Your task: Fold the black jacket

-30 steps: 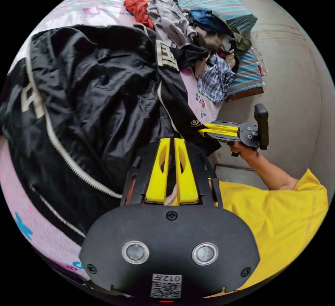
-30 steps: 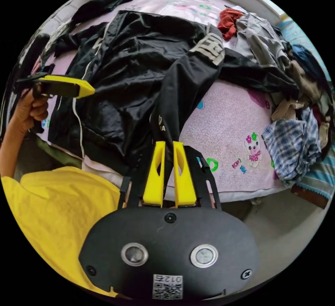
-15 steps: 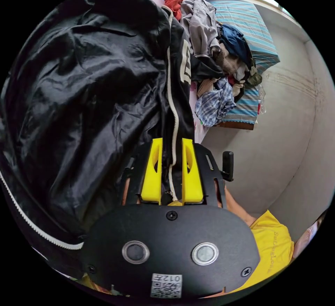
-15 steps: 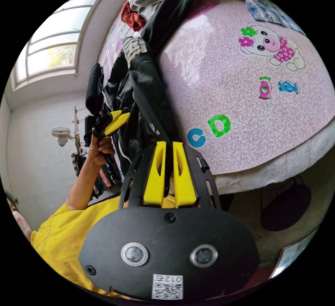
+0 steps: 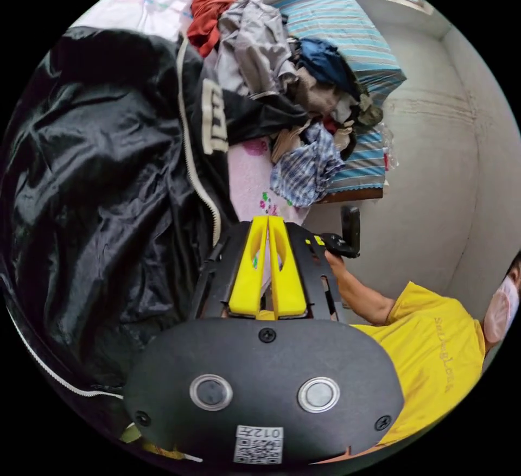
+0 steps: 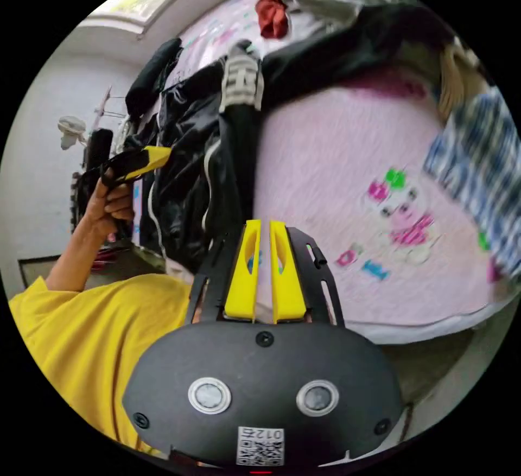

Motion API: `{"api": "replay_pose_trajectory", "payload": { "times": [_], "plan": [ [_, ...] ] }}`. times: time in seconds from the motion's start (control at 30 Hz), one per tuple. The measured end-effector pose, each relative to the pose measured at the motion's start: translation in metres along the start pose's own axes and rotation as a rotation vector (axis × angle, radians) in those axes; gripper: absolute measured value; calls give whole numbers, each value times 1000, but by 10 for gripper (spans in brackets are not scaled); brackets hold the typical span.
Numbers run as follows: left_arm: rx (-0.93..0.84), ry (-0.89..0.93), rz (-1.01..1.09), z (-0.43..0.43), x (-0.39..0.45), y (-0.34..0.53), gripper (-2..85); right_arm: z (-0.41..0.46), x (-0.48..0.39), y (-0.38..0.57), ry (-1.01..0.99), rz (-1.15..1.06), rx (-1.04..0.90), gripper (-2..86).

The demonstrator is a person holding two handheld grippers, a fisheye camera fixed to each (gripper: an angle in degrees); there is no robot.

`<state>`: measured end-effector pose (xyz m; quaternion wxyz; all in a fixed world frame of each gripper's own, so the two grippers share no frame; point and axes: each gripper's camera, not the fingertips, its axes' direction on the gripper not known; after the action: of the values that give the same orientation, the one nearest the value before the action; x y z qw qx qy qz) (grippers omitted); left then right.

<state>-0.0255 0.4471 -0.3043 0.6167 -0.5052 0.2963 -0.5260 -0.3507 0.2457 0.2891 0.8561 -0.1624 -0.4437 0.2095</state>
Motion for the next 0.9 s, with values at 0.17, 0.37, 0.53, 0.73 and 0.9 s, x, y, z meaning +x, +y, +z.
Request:
{"api": "replay_pose_trajectory", "payload": {
  "times": [0.17, 0.37, 0.53, 0.73, 0.9],
  "plan": [
    [-68, -250, -37, 23, 11, 4, 17, -38, -56, -133, 61, -199, 106, 52],
    [-207, -333, -91, 63, -8, 29, 53, 0, -81, -274, 11, -40, 44, 77],
    [-292, -251, -87, 96, -18, 29, 60, 40, -99, -343, 28, 48, -72, 105],
    [-338, -193, -65, 111, -24, 29, 20, 62, -118, -363, 238, 49, -141, 38],
    [-299, -200, 14, 94, -11, 43, 9, 26, -113, -354, 98, 59, -47, 11]
  ]
}}
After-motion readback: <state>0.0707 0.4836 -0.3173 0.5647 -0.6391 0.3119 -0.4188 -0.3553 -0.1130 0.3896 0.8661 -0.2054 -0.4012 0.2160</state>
